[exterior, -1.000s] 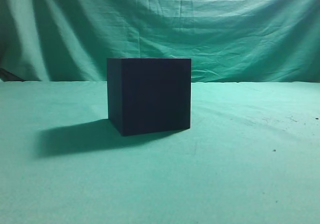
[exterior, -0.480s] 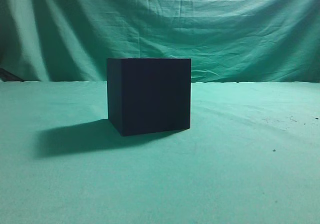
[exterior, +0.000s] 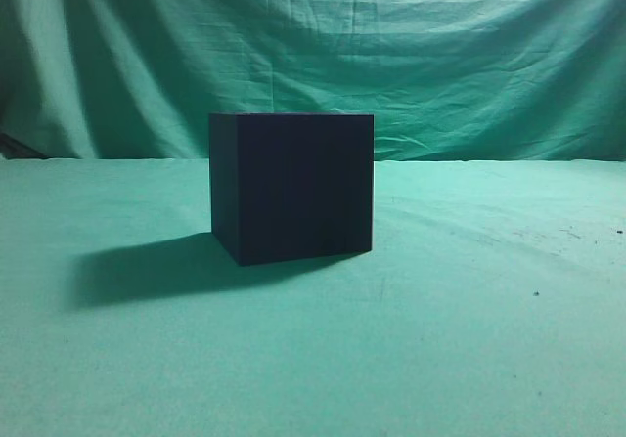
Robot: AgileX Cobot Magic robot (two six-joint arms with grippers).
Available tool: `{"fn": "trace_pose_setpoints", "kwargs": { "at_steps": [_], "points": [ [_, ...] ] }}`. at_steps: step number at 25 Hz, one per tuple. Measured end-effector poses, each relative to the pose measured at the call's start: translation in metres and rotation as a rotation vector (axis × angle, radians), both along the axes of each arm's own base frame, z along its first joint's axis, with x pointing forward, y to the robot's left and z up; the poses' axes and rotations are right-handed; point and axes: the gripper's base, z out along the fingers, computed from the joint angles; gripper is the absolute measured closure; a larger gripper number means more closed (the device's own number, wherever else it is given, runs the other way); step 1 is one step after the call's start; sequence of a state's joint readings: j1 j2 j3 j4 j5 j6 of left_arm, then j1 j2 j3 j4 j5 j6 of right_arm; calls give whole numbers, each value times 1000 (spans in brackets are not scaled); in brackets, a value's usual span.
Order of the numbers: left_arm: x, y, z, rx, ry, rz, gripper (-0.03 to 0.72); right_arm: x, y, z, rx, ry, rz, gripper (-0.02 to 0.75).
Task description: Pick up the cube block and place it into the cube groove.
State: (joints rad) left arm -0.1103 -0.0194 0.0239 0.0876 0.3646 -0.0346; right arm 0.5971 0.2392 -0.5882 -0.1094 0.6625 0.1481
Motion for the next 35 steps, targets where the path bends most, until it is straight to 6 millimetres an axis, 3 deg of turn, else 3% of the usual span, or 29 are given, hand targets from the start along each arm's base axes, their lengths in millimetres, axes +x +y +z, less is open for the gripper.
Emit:
{"fn": "trace_pose_setpoints", "kwargs": {
  "at_steps": [10, 19, 35],
  "points": [
    [0, 0, 0, 0, 0, 0, 688, 10, -13, -92, -1, -75, -380, 738],
    [0, 0, 0, 0, 0, 0, 688, 15, -16, -153, -42, 29, -454, 738],
    [0, 0, 0, 0, 0, 0, 688, 15, -16, -164, -43, 89, -457, 738]
  ]
}}
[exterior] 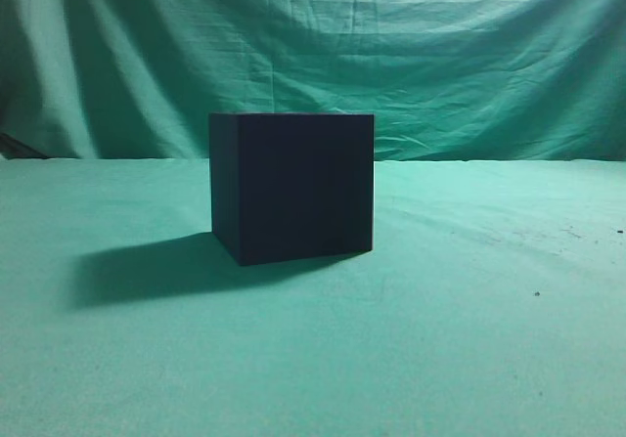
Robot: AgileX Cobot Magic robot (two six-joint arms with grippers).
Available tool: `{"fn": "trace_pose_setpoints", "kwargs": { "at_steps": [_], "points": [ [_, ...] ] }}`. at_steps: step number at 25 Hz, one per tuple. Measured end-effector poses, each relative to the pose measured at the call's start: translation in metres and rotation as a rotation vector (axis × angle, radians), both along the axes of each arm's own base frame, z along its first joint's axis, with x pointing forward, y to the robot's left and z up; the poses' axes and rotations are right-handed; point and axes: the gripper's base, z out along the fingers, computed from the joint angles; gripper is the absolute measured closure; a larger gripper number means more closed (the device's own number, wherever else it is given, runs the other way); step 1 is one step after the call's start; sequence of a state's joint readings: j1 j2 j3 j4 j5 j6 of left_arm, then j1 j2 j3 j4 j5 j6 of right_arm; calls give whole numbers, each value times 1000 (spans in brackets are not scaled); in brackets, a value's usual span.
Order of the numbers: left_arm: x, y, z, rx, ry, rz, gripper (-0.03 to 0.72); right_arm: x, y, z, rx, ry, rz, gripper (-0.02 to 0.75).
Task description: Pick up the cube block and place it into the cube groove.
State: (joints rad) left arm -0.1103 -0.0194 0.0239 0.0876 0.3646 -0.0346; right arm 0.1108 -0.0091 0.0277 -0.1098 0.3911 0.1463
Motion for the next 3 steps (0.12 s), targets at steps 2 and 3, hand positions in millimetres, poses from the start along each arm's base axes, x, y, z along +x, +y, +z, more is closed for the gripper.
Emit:
{"fn": "trace_pose_setpoints", "kwargs": {
  "at_steps": [2, 3],
  "points": [
    [0, 0, 0, 0, 0, 0, 688, 0, 0, 0, 0, 0, 0, 738],
    [0, 0, 0, 0, 0, 0, 688, 0, 0, 0, 0, 0, 0, 738]
  ]
}}
